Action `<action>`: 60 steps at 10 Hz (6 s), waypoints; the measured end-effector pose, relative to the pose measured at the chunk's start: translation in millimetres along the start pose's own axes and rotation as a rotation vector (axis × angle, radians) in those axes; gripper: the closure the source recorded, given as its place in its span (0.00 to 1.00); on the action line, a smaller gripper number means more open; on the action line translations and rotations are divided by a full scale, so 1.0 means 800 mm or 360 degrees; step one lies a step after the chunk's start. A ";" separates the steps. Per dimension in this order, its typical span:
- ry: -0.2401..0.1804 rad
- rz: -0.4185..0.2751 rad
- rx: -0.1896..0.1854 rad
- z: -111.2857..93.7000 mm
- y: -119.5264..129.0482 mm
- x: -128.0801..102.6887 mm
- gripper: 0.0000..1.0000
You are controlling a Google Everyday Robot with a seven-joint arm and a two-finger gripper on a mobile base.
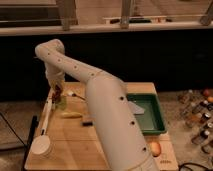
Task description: Place grapes in plastic cup
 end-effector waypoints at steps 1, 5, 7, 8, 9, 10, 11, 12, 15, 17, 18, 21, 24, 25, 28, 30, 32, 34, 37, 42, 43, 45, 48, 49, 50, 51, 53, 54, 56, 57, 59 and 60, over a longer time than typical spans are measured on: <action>-0.0001 -0.0004 0.0000 -0.001 -0.001 -0.001 0.20; -0.0004 -0.0014 -0.0006 -0.001 -0.002 -0.001 0.20; 0.0002 -0.0020 -0.0007 -0.003 -0.004 -0.002 0.20; 0.0006 -0.0024 -0.0008 -0.004 -0.004 -0.003 0.20; 0.0010 -0.0027 -0.0008 -0.004 -0.005 -0.004 0.20; 0.0023 -0.0033 -0.0009 -0.005 -0.006 -0.005 0.20; 0.0030 -0.0041 -0.0011 -0.006 -0.007 -0.006 0.20; 0.0040 -0.0048 -0.0017 -0.006 -0.007 -0.007 0.20; 0.0055 -0.0063 -0.0022 -0.007 -0.008 -0.009 0.20; 0.0055 -0.0063 -0.0022 -0.007 -0.008 -0.010 0.20; 0.0055 -0.0063 -0.0021 -0.007 -0.008 -0.010 0.20; 0.0054 -0.0061 -0.0020 -0.007 -0.007 -0.009 0.20; 0.0054 -0.0059 -0.0019 -0.007 -0.007 -0.009 0.20; 0.0053 -0.0060 -0.0019 -0.007 -0.007 -0.009 0.20; 0.0053 -0.0059 -0.0018 -0.007 -0.007 -0.009 0.20; 0.0053 -0.0059 -0.0018 -0.007 -0.007 -0.009 0.20; 0.0053 -0.0060 -0.0018 -0.007 -0.007 -0.009 0.20; 0.0053 -0.0060 -0.0018 -0.007 -0.007 -0.009 0.20; 0.0053 -0.0060 -0.0018 -0.007 -0.008 -0.010 0.20; 0.0053 -0.0061 -0.0018 -0.007 -0.008 -0.010 0.20; 0.0052 -0.0060 -0.0019 -0.007 -0.008 -0.010 0.20; 0.0052 -0.0060 -0.0019 -0.007 -0.008 -0.010 0.20; 0.0052 -0.0061 -0.0019 -0.007 -0.008 -0.010 0.20; 0.0052 -0.0060 -0.0019 -0.007 -0.008 -0.010 0.20; 0.0052 -0.0061 -0.0019 -0.007 -0.008 -0.010 0.20; 0.0052 -0.0060 -0.0019 -0.007 -0.008 -0.010 0.20; 0.0052 -0.0060 -0.0019 -0.007 -0.008 -0.010 0.20; 0.0052 -0.0060 -0.0019 -0.007 -0.007 -0.010 0.20; 0.0052 -0.0060 -0.0019 -0.007 -0.007 -0.010 0.20; 0.0052 -0.0060 -0.0019 -0.007 -0.007 -0.010 0.20; 0.0052 -0.0060 -0.0019 -0.007 -0.007 -0.010 0.20; 0.0052 -0.0060 -0.0019 -0.007 -0.007 -0.010 0.20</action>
